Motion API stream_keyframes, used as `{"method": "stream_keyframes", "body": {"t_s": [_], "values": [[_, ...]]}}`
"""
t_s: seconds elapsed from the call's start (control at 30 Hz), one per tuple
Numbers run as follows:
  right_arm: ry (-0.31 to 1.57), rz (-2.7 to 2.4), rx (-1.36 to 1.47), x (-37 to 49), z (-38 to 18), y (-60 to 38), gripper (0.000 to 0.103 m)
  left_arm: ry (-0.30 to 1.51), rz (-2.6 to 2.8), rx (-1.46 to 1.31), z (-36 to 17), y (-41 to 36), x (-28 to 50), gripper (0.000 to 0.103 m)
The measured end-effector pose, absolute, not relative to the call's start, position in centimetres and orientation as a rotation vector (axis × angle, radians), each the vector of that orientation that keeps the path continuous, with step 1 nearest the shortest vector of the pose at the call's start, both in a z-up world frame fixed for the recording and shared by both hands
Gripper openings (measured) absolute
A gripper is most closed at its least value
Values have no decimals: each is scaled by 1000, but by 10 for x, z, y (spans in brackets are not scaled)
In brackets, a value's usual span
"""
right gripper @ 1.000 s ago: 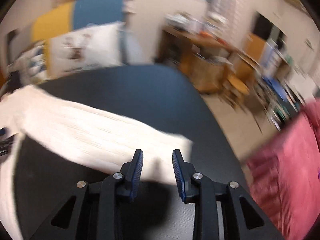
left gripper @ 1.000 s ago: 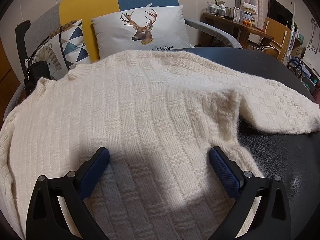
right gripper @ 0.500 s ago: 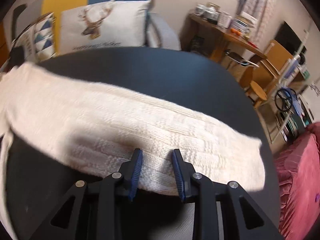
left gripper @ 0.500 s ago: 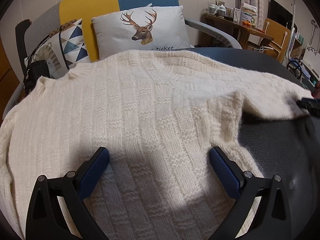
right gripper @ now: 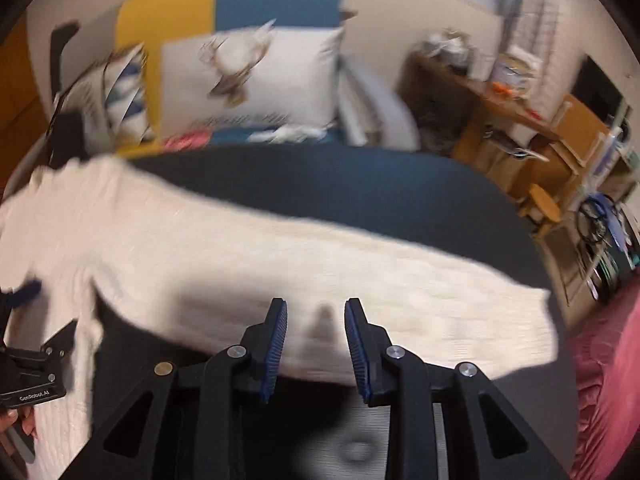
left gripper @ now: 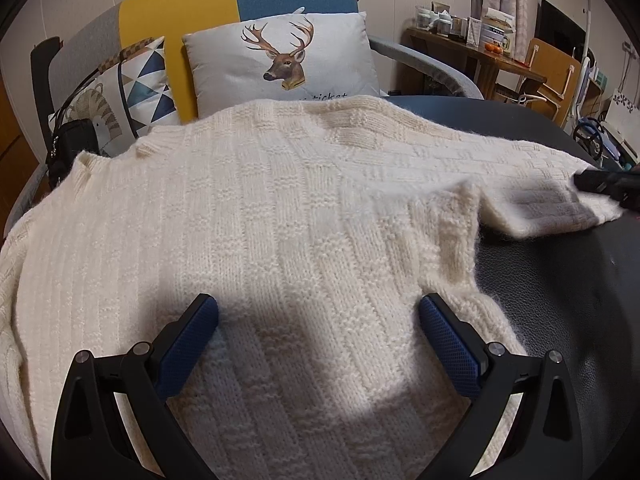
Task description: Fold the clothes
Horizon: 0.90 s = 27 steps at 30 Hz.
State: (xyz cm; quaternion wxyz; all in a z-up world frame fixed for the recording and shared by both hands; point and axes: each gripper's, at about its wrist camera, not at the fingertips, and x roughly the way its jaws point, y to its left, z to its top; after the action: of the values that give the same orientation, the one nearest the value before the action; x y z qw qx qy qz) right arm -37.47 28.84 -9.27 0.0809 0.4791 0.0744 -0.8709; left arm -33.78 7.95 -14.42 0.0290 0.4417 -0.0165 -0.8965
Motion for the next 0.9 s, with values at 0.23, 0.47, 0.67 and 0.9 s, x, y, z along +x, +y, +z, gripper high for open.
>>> {"method": "stream_keyframes", "body": {"t_s": [0.23, 0.47, 0.67, 0.9], "values": [[159, -2680, 1431, -393, -116, 298, 30, -47, -2767, 1365, -145, 78, -337, 102], [158, -2711, 1422, -408, -117, 306, 30, -42, -2769, 1376, -144, 78, -338, 102], [-67, -2641, 1306, -382, -81, 287, 31, -42, -2762, 1389, -142, 79, -338, 102], [211, -2465, 1295, -371, -80, 185, 30, -27, -2780, 1480, -135, 77, -323, 102]]}}
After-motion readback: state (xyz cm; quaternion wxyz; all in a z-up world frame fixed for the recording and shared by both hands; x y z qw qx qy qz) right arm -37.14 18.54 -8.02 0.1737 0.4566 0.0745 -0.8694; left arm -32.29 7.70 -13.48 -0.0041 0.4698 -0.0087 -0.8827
